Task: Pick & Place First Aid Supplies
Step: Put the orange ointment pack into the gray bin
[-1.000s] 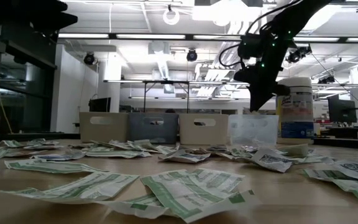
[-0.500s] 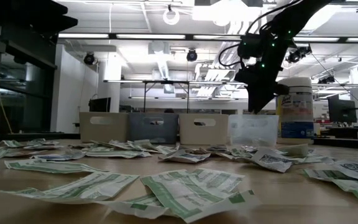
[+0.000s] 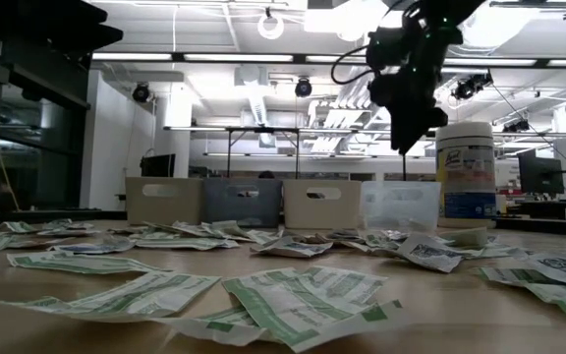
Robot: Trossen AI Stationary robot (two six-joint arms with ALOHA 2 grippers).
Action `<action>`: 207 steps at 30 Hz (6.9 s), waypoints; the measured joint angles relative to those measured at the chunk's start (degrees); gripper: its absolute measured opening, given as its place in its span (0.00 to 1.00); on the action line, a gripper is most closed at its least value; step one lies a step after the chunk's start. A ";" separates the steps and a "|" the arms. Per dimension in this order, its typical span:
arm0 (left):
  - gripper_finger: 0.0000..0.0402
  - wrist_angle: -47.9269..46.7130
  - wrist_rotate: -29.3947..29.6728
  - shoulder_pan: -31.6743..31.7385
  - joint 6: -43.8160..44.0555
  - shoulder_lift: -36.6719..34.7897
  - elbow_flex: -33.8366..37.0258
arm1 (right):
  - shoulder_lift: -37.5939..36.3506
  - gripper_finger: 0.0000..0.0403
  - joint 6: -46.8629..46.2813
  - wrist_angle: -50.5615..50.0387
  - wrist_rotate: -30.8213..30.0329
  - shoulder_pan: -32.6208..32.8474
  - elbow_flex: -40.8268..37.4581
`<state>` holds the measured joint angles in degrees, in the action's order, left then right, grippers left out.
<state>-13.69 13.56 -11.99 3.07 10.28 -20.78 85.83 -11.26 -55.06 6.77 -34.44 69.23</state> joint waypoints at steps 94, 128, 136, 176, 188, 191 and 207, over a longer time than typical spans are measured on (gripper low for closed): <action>0.43 -0.20 -0.02 -0.01 0.01 0.01 0.02 | -7.81 0.40 -28.43 49.91 10.07 38.30 -44.68; 0.43 -0.20 -0.02 -0.01 0.00 0.00 0.02 | -13.64 0.00 -38.43 32.78 3.09 38.54 -38.78; 0.43 -0.20 -0.02 0.00 0.02 0.01 0.02 | -17.94 0.00 -37.56 17.91 -0.87 39.96 -32.09; 0.43 0.33 3.80 -0.02 0.56 0.00 0.02 | -18.52 0.00 -11.79 38.63 -32.08 39.72 -17.40; 0.43 4.57 11.85 -0.02 -1.32 1.34 0.02 | -16.15 0.00 -6.38 51.43 -33.66 39.36 -17.42; 0.43 10.84 12.46 0.00 -4.51 4.41 0.07 | -13.69 0.00 -4.44 57.86 -33.49 38.55 -17.42; 0.43 47.45 13.05 3.93 -2.69 30.01 0.03 | -7.77 0.00 1.47 76.46 -29.52 34.27 -17.42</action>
<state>33.76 26.61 -8.06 0.38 40.29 -20.75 78.06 -9.78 21.40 -22.74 -0.17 51.81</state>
